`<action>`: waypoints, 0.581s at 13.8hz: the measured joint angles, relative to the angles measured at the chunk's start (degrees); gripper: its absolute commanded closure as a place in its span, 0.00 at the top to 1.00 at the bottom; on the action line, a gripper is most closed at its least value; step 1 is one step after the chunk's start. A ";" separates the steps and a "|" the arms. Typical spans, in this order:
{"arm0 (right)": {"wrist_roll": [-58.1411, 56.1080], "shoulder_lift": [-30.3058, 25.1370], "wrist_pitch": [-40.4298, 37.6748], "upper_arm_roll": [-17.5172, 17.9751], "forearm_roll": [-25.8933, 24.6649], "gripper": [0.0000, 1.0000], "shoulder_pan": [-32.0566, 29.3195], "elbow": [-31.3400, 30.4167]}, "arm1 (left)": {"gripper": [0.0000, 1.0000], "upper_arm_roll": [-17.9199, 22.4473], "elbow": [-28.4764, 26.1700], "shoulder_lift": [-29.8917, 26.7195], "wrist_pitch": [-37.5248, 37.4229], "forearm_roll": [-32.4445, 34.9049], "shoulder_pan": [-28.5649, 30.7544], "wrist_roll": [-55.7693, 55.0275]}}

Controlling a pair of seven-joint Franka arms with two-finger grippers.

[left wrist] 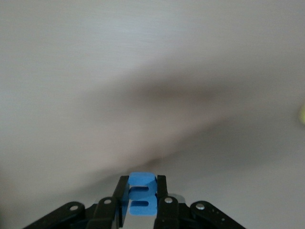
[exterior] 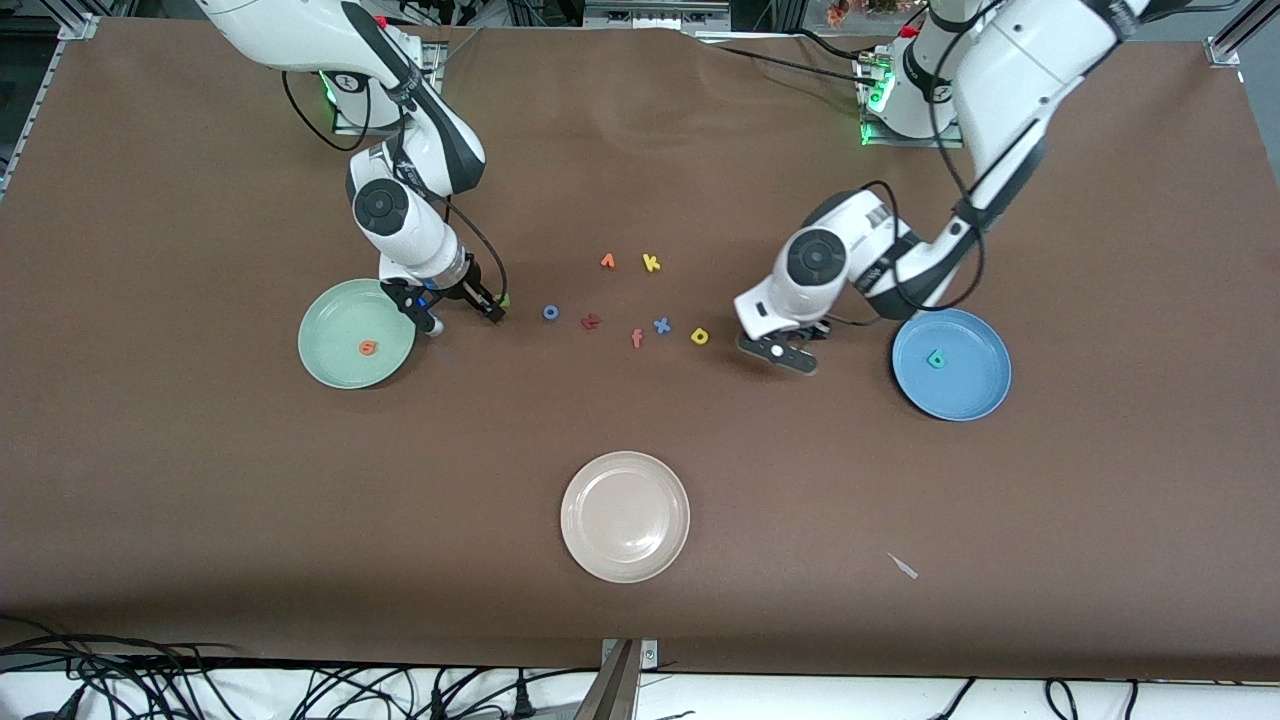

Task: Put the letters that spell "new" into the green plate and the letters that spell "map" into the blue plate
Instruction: 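Grasp the pink m and blue letter with the right and left grippers, then drop the pink m and blue letter onto the green and blue plates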

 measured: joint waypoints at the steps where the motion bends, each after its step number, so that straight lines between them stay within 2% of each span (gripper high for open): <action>1: 0.00 0.05 0.25 -0.01 0.00 0.32 0.00 -0.01 | 0.00 -1.36 2.25 -0.32 -5.41 -0.25 3.52 4.99; 3: 0.00 -0.07 0.27 -0.02 -0.01 0.15 -0.01 -0.07 | 0.00 -2.69 6.95 -0.81 -14.89 -0.46 9.27 15.87; 6: -0.14 -0.20 0.41 0.00 -0.02 0.13 0.00 -0.08 | 0.00 -2.34 9.72 -0.82 -20.01 -0.51 15.34 31.21; 7: -0.42 -0.21 0.41 0.00 -0.04 0.13 0.00 -0.06 | 0.09 -1.57 9.64 -0.39 -20.21 -0.45 16.68 34.70; 8: -1.18 -0.26 0.44 -0.03 -0.05 0.13 -0.01 0.01 | 0.53 -0.32 9.56 0.45 -20.19 -0.18 17.43 37.12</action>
